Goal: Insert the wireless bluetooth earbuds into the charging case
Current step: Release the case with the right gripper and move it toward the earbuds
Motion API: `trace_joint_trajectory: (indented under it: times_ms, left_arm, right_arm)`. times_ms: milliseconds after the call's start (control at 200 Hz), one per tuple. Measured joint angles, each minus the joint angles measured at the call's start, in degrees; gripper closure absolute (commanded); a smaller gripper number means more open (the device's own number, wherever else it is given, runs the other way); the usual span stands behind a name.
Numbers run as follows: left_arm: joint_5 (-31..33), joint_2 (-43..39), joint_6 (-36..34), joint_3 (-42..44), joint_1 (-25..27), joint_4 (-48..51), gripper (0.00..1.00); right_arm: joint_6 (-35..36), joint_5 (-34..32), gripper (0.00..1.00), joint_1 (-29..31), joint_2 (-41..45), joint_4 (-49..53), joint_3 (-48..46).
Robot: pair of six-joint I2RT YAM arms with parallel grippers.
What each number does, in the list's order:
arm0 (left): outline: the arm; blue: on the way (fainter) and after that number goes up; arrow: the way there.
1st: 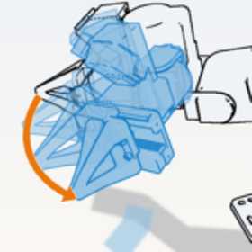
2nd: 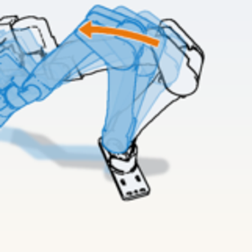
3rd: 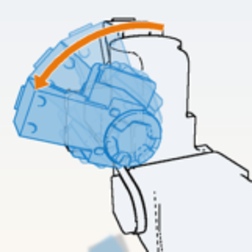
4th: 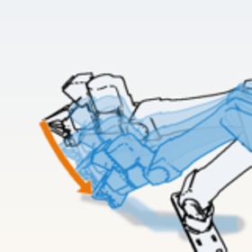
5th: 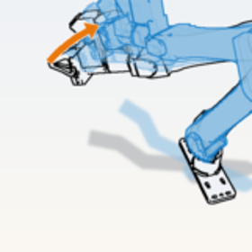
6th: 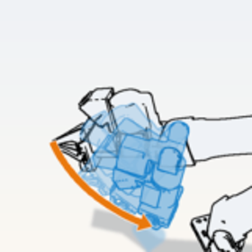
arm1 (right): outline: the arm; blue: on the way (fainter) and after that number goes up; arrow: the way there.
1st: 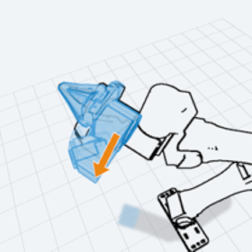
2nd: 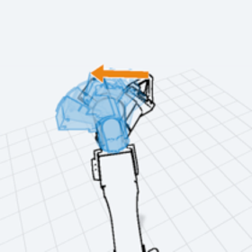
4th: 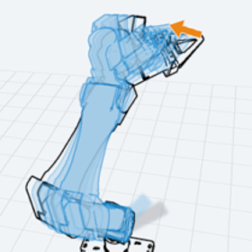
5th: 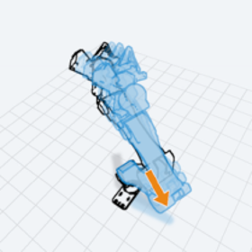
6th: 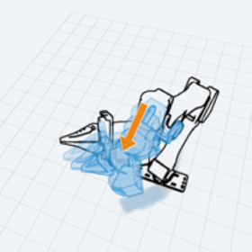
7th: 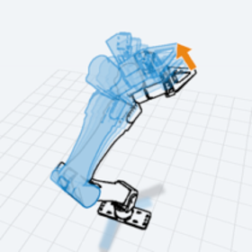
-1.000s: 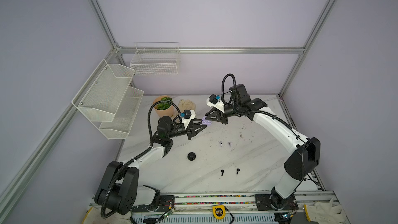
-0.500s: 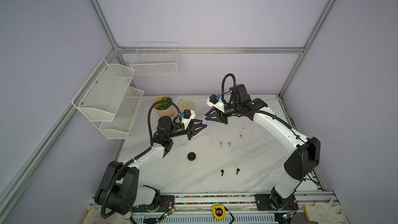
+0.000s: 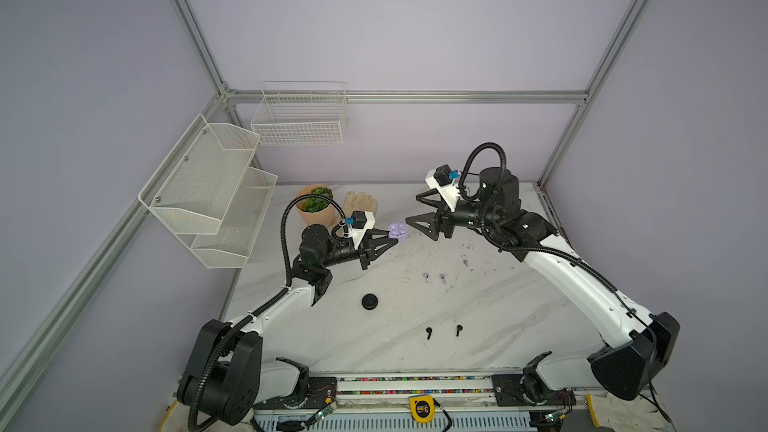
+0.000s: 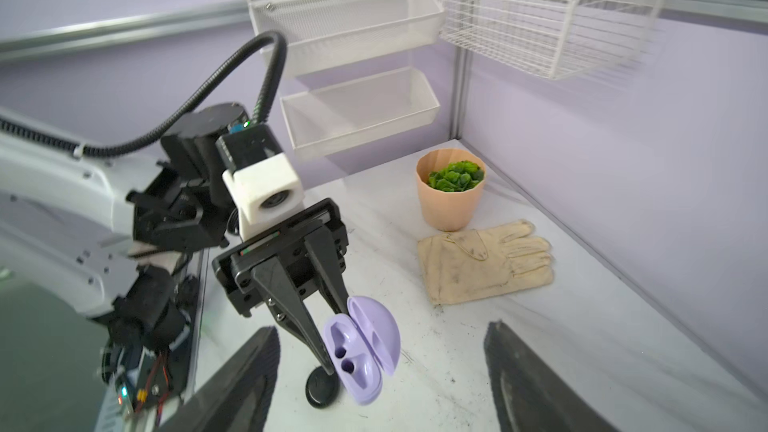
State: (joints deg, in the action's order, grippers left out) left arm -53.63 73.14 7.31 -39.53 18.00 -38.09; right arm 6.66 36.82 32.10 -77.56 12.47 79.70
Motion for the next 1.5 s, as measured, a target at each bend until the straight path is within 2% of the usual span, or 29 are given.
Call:
trace_joint_trajectory:
  times_ms: [180,245,375,510,585,735,825,1020,1230,1500]
  left_arm:
    - [-0.13,-2.91,0.59,0.00,0.00,0.00,0.97]
    - [-0.22,-3.23,0.98,0.00,0.02,0.02,0.98]
    - [-0.24,-4.00,1.70,0.09,0.02,0.09,0.98]
    - [-0.20,-4.94,2.47,0.13,0.02,0.04,0.98]
    - [-0.15,-5.14,2.78,0.20,0.02,0.04,0.99]
    - [0.11,-5.25,3.61,1.18,0.02,0.11,1.00]
    - [0.11,-5.25,3.78,1.62,0.02,0.09,1.00]
    - [0.09,-5.25,4.42,1.75,0.02,-0.07,1.00]
    - [0.07,-5.22,5.62,1.84,0.02,-0.52,1.00]
    - [0.07,-5.22,5.81,1.84,0.02,-1.16,1.00]
  right_arm:
    - [-15.32,-18.25,0.24,-0.35,8.02,0.81,-13.27]
    - [-18.27,-22.47,0.27,-0.37,5.99,2.43,-15.39]
    - [-21.24,-26.91,0.31,-0.61,-4.24,5.46,-16.09]
    - [-23.15,-28.30,0.37,-0.61,-13.70,8.90,-15.80]
    - [-24.59,-28.55,0.46,-0.61,-17.70,10.93,-14.97]
    - [-29.05,-28.59,0.46,0.13,-23.21,13.99,-12.52]
    - [-30.71,-29.59,0.45,2.56,-25.64,15.21,-10.05]
    - [-32.13,-31.65,0.46,6.47,-27.15,17.33,-7.67]
    - [-31.87,-33.97,0.49,6.38,-28.63,19.52,-6.29]
    - [-32.48,-33.77,0.53,6.32,-29.77,20.00,-6.21]
